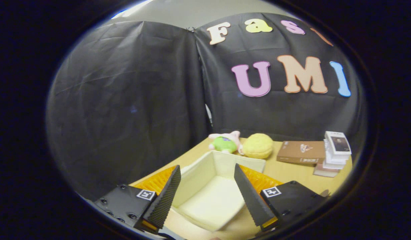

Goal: Open the storage box then place both shoes into the box .Put the left shoe in first, then the right shoe, with the right side of both shoes facing outward in a uniform manner.

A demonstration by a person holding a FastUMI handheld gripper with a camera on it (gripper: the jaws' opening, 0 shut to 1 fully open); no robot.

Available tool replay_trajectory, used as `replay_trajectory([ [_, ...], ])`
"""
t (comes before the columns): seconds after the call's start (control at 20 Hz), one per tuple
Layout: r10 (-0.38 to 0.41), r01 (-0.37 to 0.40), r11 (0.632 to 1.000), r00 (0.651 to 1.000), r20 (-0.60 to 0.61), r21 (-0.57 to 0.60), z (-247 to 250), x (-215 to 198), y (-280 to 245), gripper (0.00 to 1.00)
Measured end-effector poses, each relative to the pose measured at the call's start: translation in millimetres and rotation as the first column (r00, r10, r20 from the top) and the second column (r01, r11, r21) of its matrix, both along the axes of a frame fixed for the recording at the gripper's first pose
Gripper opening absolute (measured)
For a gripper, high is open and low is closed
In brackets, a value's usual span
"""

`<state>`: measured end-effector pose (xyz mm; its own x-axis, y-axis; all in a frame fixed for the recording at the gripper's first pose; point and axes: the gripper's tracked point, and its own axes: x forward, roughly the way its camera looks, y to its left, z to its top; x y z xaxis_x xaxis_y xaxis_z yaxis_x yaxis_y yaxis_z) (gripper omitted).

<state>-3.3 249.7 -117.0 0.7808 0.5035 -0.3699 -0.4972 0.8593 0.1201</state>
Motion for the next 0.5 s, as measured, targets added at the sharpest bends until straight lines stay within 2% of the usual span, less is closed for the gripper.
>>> replay_trajectory([
  [0.2, -0.089, 0.089, 0.993, 0.996, 0.011, -0.073, -17.2, 3.7, -68.5, 1.0],
  [0.5, -0.203, 0.192, 0.971, 0.977, -0.064, -0.146, -67.0, 3.3, -155.7, 1.0],
])
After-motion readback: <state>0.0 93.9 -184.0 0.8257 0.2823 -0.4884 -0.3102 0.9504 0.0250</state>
